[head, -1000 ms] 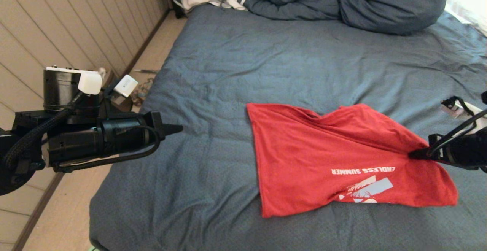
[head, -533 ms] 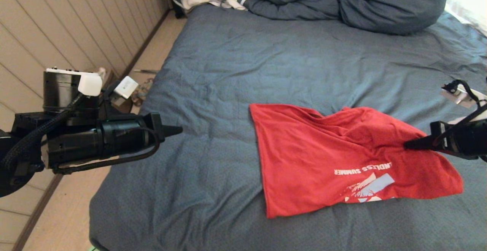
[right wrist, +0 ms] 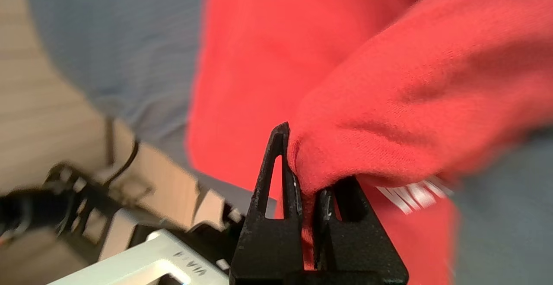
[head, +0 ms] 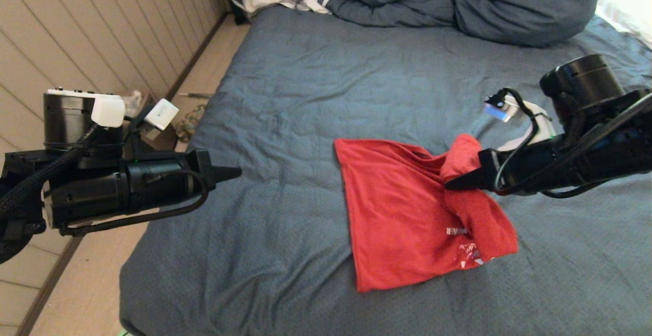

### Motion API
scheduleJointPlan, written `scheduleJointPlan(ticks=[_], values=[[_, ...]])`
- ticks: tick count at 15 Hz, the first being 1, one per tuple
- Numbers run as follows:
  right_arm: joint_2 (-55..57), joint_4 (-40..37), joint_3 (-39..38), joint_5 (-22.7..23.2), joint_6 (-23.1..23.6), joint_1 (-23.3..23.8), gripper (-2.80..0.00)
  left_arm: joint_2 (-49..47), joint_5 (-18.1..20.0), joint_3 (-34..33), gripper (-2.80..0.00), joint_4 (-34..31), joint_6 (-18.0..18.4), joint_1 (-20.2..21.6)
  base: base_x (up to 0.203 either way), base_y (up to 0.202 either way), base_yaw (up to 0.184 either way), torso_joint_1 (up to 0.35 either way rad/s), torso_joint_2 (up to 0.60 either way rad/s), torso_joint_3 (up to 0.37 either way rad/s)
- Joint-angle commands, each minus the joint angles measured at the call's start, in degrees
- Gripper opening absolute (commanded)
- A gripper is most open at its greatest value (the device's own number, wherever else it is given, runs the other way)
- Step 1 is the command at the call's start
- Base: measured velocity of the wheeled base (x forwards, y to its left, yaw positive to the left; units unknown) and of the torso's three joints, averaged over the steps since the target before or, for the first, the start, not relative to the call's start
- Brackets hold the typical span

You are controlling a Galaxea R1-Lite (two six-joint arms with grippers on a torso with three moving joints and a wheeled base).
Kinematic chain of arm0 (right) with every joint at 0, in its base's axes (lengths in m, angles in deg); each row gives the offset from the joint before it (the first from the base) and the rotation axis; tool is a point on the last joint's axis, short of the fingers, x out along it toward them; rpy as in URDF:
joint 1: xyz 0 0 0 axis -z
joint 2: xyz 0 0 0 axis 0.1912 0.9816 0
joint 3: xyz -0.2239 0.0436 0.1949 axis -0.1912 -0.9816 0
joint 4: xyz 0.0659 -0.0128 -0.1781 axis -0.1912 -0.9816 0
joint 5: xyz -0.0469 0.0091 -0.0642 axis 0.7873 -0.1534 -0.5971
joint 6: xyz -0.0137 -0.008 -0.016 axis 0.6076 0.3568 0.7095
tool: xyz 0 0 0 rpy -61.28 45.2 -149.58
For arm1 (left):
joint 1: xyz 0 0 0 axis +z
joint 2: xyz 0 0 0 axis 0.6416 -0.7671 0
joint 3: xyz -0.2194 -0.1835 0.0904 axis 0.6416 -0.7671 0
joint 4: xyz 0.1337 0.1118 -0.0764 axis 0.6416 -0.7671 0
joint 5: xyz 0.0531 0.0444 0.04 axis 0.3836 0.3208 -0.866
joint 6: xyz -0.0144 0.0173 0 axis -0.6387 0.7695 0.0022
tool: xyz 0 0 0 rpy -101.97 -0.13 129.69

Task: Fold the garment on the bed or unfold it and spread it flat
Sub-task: Fold the red T-shirt

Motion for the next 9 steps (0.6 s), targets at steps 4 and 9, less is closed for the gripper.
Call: scheduleJointPlan(ticks=[4, 9], values=[[7.8, 0.0, 6.0, -0.3, -2.0, -10.5, -2.8, 0.6, 0.9, -0.6, -2.8, 0.1, -0.1, -0.3, 0.0, 0.0, 0.0, 0.0, 0.0, 0.0], [11.5, 0.1, 7.3, -3.8, -1.8, -15.6, -2.8, 0.7, 1.9, -0.9, -2.8, 0.1, -0.1, -0.4, 0.0, 0.0, 0.0, 0.0, 0.0, 0.0]])
